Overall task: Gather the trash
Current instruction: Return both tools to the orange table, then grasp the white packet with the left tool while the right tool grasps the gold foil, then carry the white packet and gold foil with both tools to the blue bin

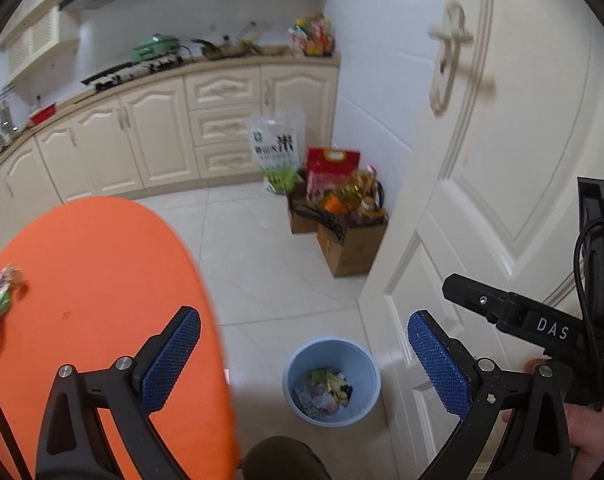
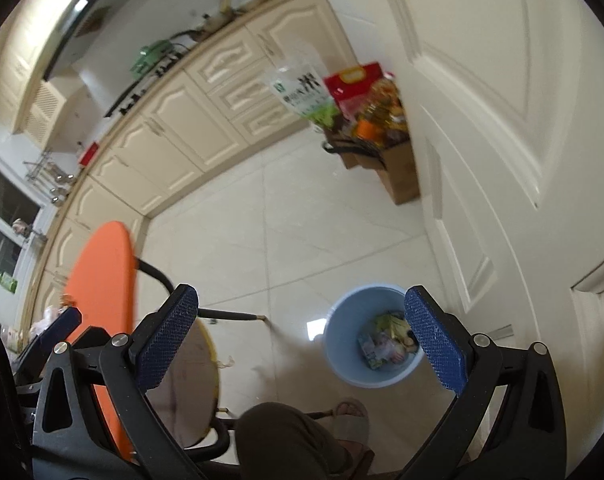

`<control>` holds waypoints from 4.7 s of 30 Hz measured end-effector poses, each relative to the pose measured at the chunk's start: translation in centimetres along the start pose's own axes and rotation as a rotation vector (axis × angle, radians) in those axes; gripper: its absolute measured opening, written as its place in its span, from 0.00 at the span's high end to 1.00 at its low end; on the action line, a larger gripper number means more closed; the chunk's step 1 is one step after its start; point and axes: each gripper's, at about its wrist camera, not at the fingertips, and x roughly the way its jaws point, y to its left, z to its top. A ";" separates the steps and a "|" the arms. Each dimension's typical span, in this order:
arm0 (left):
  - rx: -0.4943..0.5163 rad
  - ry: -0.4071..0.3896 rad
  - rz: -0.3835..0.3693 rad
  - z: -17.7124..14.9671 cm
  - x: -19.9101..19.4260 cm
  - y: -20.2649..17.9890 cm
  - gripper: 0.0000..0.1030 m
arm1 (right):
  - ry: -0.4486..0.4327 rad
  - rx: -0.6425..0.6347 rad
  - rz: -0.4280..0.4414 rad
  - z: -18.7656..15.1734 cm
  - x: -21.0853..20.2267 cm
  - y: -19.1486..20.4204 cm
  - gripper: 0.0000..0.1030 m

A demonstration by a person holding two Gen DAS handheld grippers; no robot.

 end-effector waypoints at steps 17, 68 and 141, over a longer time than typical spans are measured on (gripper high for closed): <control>-0.233 -0.257 0.254 -10.6 -19.2 12.8 0.01 | -0.110 -0.354 0.176 -5.2 -7.0 21.7 0.00; -0.568 -0.038 0.469 -10.6 -12.2 37.1 0.01 | 0.171 -0.746 0.197 -10.9 16.8 44.0 0.00; -0.157 -0.309 0.168 -12.2 -21.1 7.5 0.63 | -0.159 -0.484 0.262 -7.7 -11.4 20.8 0.74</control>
